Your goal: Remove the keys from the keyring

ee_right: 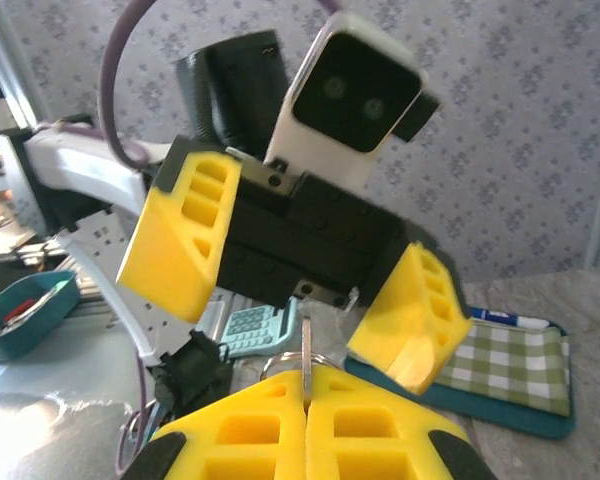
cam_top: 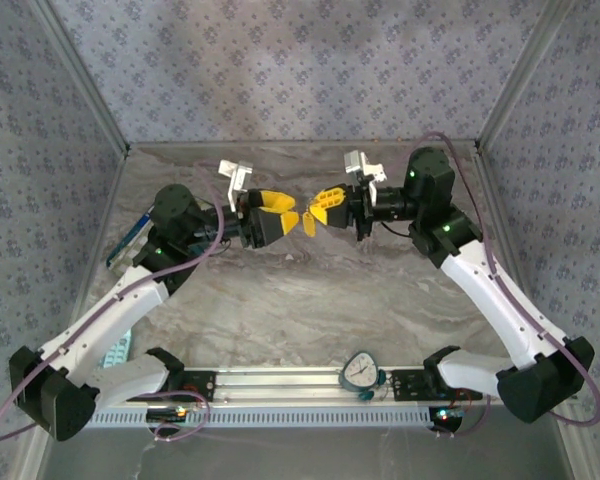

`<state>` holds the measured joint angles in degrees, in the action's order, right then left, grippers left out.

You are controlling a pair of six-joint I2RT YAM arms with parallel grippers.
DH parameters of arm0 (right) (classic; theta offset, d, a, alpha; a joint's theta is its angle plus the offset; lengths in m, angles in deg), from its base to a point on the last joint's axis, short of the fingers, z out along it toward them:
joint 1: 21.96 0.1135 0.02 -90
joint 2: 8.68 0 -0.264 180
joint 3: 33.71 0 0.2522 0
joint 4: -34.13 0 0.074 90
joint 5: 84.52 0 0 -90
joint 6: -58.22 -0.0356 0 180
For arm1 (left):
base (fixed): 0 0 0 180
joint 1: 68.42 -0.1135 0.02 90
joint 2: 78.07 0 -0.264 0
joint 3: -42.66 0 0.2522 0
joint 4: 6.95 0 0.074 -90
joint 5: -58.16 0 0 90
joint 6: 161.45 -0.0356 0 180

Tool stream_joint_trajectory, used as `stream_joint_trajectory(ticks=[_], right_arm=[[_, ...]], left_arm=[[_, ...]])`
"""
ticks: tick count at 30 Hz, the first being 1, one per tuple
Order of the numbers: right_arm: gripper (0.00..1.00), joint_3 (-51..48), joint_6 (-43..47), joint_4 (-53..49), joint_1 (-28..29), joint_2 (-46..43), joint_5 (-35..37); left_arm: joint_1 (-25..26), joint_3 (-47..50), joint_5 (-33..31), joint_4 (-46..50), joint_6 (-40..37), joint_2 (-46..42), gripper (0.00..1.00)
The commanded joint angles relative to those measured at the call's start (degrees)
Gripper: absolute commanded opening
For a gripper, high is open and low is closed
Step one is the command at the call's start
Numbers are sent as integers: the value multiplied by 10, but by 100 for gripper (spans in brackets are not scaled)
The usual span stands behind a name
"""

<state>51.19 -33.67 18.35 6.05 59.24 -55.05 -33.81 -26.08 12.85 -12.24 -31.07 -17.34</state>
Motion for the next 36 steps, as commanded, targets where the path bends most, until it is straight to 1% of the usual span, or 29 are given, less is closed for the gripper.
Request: stream_joint_trajectory(ticks=[1, 2, 4, 6, 11, 14, 16, 21, 25, 29, 31, 33, 36], right_arm=[[0, 44, 24, -97, 15, 0, 98], [0, 52, 20, -121, 18, 2, 117], [0, 56, 2, -145, 25, 2, 144], [0, 56, -11, -161, 34, -2, 160], [0, 70, -44, -208, 65, -5, 214], [0, 87, -61, -246, 72, 3, 228], [0, 87, -67, -258, 78, 1, 234], [0, 90, -72, -280, 89, 1, 228], [0, 95, -74, -292, 99, 1, 228], [0, 96, -78, -293, 106, -2, 229], [0, 97, -80, -291, 109, -2, 227], [0, 98, -80, -292, 112, -3, 227], [0, 98, -81, -292, 115, -5, 227]], left_arm=[[25, 37, -137, 65, -126, -65, 84], [37, 64, -182, 51, -154, -86, 85], [55, 122, -246, -12, -191, -118, 88], [64, 156, -270, -68, -216, -130, 89], [93, 144, -280, -74, -281, -113, 89], [126, 124, -301, -46, -340, -93, 89], [143, 126, -318, -50, -365, -83, 90], [152, 139, -330, -98, -365, -64, 90], [157, 129, -322, -107, -373, -51, 88], [160, 117, -320, -103, -384, -40, 81], [161, 115, -317, -103, -387, -37, 75], [161, 116, -322, -110, -386, -36, 72], [161, 117, -322, -118, -384, -37, 62]])
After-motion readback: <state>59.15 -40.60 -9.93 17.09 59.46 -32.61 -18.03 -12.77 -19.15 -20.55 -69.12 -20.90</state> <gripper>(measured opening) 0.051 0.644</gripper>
